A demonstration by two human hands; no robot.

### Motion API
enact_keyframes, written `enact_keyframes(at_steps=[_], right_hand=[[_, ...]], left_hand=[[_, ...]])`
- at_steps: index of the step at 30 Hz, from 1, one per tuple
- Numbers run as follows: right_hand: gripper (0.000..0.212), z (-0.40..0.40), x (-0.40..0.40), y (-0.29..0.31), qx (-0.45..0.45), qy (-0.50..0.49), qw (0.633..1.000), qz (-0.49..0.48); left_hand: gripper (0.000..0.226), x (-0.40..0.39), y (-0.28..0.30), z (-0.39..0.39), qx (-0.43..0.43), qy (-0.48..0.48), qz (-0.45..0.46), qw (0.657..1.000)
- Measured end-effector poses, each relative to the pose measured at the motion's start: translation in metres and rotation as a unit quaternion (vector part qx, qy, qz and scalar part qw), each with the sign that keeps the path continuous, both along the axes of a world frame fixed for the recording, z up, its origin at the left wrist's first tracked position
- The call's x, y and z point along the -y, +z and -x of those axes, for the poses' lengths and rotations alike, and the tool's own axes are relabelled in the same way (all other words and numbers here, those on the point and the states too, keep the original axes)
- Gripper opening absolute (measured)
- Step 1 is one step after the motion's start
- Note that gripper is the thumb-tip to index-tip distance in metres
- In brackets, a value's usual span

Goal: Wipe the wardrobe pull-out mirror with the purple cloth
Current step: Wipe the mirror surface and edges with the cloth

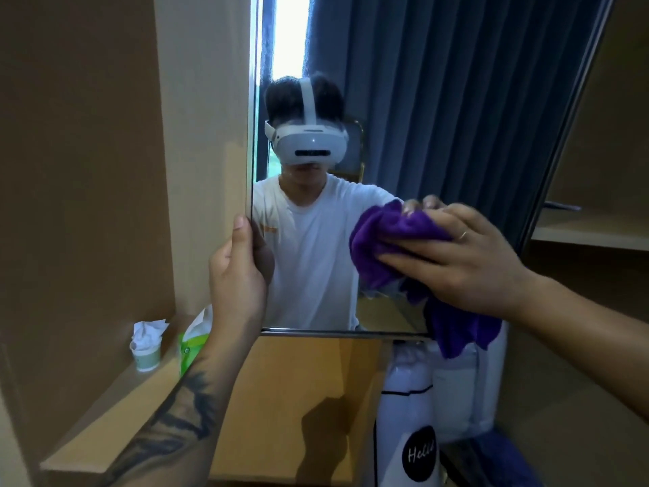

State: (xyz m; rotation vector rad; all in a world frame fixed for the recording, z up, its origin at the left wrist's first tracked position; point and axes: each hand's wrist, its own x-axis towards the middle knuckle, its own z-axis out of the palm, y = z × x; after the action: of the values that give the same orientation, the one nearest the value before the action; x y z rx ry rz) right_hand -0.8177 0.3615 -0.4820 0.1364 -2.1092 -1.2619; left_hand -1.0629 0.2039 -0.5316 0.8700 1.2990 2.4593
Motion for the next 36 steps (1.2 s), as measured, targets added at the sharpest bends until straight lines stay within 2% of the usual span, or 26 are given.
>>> enact_keyframes(at_steps=[2, 4, 5, 7, 8, 9, 11, 13, 14, 16, 19, 21, 24, 27, 28, 29, 31, 32, 33, 34, 36], right_hand=[[0.035, -0.007, -0.002, 0.012, -0.099, -0.008, 0.995, 0.003], [0.038, -0.003, 0.007, -0.001, -0.167, -0.014, 0.984, 0.065], [0.038, 0.002, 0.015, -0.015, -0.155, -0.003, 0.985, 0.071], [0.032, 0.003, 0.016, -0.038, -0.048, 0.007, 0.998, 0.042], [0.030, -0.001, 0.014, -0.037, -0.010, 0.012, 0.999, 0.041], [0.031, -0.004, 0.009, -0.029, -0.009, 0.013, 0.999, 0.031], [0.035, -0.016, -0.004, -0.012, -0.087, -0.004, 0.996, 0.024], [0.043, -0.027, -0.012, -0.006, -0.200, -0.019, 0.976, 0.087], [0.047, -0.026, -0.011, -0.011, -0.227, -0.034, 0.965, 0.124], [0.052, -0.024, -0.006, -0.029, -0.190, -0.049, 0.972, 0.130], [0.049, -0.044, -0.012, -0.027, -0.043, -0.052, 0.996, 0.062], [0.047, -0.056, -0.020, -0.012, -0.060, -0.062, 0.995, 0.044], [0.053, -0.047, -0.016, -0.030, -0.147, -0.069, 0.980, 0.114], [0.049, -0.046, -0.015, -0.047, -0.026, -0.042, 0.998, 0.034], [0.046, -0.052, -0.019, -0.041, -0.018, -0.040, 0.999, 0.019], [0.044, -0.058, -0.024, -0.032, -0.062, -0.043, 0.997, 0.033], [0.053, -0.062, -0.032, -0.021, -0.209, -0.069, 0.964, 0.147], [0.056, -0.058, -0.029, -0.024, -0.242, -0.080, 0.950, 0.179], [0.055, -0.052, -0.026, -0.032, -0.240, -0.081, 0.954, 0.159], [0.051, -0.046, -0.022, -0.041, -0.196, -0.069, 0.972, 0.113], [0.049, -0.044, -0.015, -0.050, -0.054, -0.049, 0.996, 0.044]], left_hand=[[0.090, -0.001, -0.002, 0.001, -0.006, 0.004, 0.001, 1.000], [0.090, -0.001, -0.002, 0.001, -0.013, 0.009, -0.003, 1.000], [0.090, -0.001, -0.002, 0.001, -0.017, 0.013, -0.004, 1.000], [0.089, -0.001, -0.002, 0.000, -0.019, 0.010, -0.008, 1.000], [0.089, -0.001, -0.003, 0.000, -0.016, 0.002, -0.010, 1.000], [0.090, -0.002, -0.004, 0.001, -0.015, -0.003, -0.010, 1.000], [0.091, -0.002, -0.006, 0.002, -0.019, 0.000, -0.005, 1.000], [0.090, -0.002, -0.006, 0.003, -0.017, 0.000, -0.004, 1.000], [0.090, -0.002, -0.007, 0.004, -0.015, -0.002, -0.007, 1.000], [0.090, -0.003, -0.006, 0.005, -0.013, -0.006, -0.008, 1.000], [0.092, -0.004, -0.008, 0.006, -0.015, -0.003, 0.001, 1.000], [0.093, -0.004, -0.009, 0.007, -0.013, 0.005, 0.003, 1.000], [0.095, -0.005, -0.010, 0.008, -0.012, 0.009, 0.004, 1.000], [0.090, -0.005, -0.011, 0.009, -0.015, 0.006, 0.006, 1.000], [0.085, -0.005, -0.012, 0.008, -0.017, 0.008, 0.009, 1.000], [0.078, -0.005, -0.012, 0.007, -0.017, 0.013, 0.011, 1.000], [0.068, -0.005, -0.013, 0.006, -0.021, 0.029, 0.009, 0.999], [0.066, -0.005, -0.013, 0.006, -0.027, 0.038, 0.009, 0.999], [0.063, -0.005, -0.014, 0.007, -0.033, 0.046, 0.011, 0.998], [0.059, -0.005, -0.014, 0.007, -0.038, 0.052, 0.011, 0.998], [0.049, -0.006, -0.014, 0.008, -0.052, 0.064, 0.009, 0.997]])
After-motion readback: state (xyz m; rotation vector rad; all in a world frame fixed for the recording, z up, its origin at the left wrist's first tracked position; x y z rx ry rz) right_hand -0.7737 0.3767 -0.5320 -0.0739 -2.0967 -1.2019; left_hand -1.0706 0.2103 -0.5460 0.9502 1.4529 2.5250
